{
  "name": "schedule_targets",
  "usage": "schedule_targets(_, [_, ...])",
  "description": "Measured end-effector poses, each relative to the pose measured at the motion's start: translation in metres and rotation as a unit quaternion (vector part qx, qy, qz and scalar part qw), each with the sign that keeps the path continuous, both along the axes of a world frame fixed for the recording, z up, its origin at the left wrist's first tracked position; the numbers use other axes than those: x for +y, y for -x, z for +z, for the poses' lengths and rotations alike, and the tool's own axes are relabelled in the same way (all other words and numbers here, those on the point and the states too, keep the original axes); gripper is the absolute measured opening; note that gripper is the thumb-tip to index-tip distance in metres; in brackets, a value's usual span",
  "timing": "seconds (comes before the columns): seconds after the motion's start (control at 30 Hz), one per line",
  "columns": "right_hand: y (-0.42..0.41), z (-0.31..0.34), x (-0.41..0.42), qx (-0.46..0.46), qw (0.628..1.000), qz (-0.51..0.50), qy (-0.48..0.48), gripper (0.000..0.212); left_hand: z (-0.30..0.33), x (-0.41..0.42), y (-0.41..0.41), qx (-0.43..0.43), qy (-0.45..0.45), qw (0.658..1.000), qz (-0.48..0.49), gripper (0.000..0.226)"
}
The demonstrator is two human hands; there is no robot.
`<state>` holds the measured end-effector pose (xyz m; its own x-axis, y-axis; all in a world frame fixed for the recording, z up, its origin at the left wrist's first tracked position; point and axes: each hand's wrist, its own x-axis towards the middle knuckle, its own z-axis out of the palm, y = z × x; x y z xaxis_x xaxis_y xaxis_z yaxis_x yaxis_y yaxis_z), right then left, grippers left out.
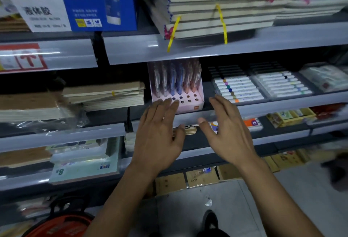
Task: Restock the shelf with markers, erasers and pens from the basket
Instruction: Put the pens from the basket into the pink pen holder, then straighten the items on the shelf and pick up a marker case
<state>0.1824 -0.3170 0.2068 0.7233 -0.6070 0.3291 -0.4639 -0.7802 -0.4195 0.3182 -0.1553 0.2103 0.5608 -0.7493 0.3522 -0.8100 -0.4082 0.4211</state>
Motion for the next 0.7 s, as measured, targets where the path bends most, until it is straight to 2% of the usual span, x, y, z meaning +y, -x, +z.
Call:
schedule_targets(0.2, [0.022, 0.004, 0.006, -0.004, 0.999, -0.039, 0.005, 0.071, 0.002, -0.004, 0.012, 0.012, 0.000, 0.999, -0.042, 0.069])
schedule_targets(0.4, [0.059, 0.000, -0.014, -0.013, 0.999, -0.041, 0.011, 0.069, 0.002, -0.026, 0.045, 0.011, -0.006, 0.999, -0.041, 0.064])
schedule_targets(0.7, [0.185, -0.017, -0.100, -0.056, 0.996, -0.053, -0.041, 0.064, 0.002, -0.122, 0.166, 0.013, -0.016, 0.997, -0.069, 0.061])
